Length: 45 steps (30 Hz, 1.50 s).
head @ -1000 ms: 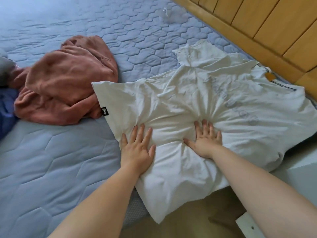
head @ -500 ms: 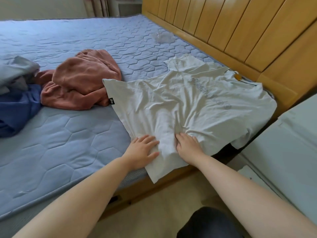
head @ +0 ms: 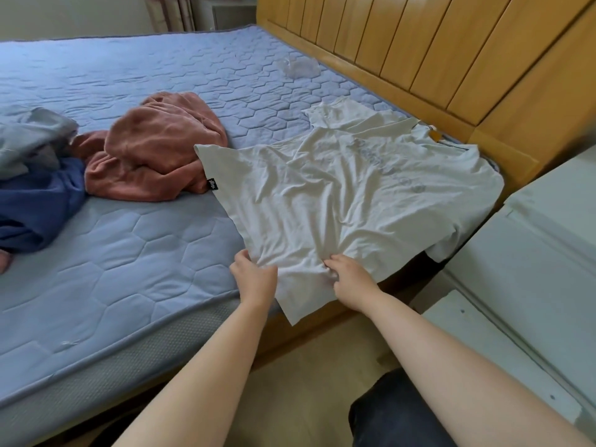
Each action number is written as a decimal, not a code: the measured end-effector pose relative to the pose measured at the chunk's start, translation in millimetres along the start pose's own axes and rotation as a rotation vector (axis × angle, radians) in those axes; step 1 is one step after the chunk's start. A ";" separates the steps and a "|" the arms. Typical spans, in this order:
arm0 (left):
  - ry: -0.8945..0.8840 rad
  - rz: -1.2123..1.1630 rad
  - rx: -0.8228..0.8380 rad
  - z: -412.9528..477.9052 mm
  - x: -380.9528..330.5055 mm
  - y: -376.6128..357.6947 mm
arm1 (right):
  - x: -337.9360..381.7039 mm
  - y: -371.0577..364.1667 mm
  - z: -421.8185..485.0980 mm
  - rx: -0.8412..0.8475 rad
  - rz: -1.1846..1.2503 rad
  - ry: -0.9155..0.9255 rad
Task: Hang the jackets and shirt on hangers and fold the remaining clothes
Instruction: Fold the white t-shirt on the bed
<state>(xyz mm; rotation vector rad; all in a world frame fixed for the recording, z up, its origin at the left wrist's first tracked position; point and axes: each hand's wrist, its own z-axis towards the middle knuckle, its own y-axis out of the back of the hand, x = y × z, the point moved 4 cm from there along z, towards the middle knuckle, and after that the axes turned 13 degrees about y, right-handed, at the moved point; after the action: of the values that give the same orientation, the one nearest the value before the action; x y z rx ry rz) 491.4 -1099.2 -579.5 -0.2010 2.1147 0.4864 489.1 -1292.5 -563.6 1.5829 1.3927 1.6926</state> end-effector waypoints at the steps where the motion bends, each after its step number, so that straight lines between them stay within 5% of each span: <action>1: 0.073 -0.031 0.037 7.1 0.4 -0.3 | -0.3 0.1 -0.8 0.012 0.003 -0.005; 7: 0.407 -0.088 0.325 31.9 -4.5 11.3 | 14.2 -5.4 -2.2 -0.041 0.040 0.046; 10: 0.433 -0.155 0.410 30.9 0.5 13.3 | 42.3 -29.7 -10.2 -0.167 -0.018 0.062; 15: 0.424 -0.261 0.476 33.4 2.0 17.9 | 68.4 -57.4 3.0 -0.151 -0.369 -0.064; 19: 0.450 -0.252 0.550 30.9 -1.3 18.9 | 69.7 -45.4 0.7 -0.143 -0.403 0.048; 25: 0.439 -0.297 0.655 23.4 -18.7 11.7 | 63.5 -12.6 -13.3 -0.177 -0.068 0.108; 28: 0.362 -0.290 0.580 23.1 -27.2 3.3 | 78.5 -5.8 -21.8 -0.231 -0.163 0.258; 32: 0.296 -0.158 0.310 32.9 -20.1 13.6 | 76.7 -33.6 -30.9 0.506 0.026 0.102; 38: 0.208 0.028 0.289 41.4 -16.2 28.8 | 63.1 -0.9 7.4 -0.074 -0.006 0.124; 45: 0.098 0.236 0.250 58.1 -52.4 49.7 | 65.0 12.1 51.9 0.051 -0.110 0.079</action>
<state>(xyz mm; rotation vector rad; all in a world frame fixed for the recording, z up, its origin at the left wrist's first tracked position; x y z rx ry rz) 548.9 -1032.1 -551.6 0.1728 2.2846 0.3489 524.0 -1223.7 -530.2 1.4513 1.5449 1.6833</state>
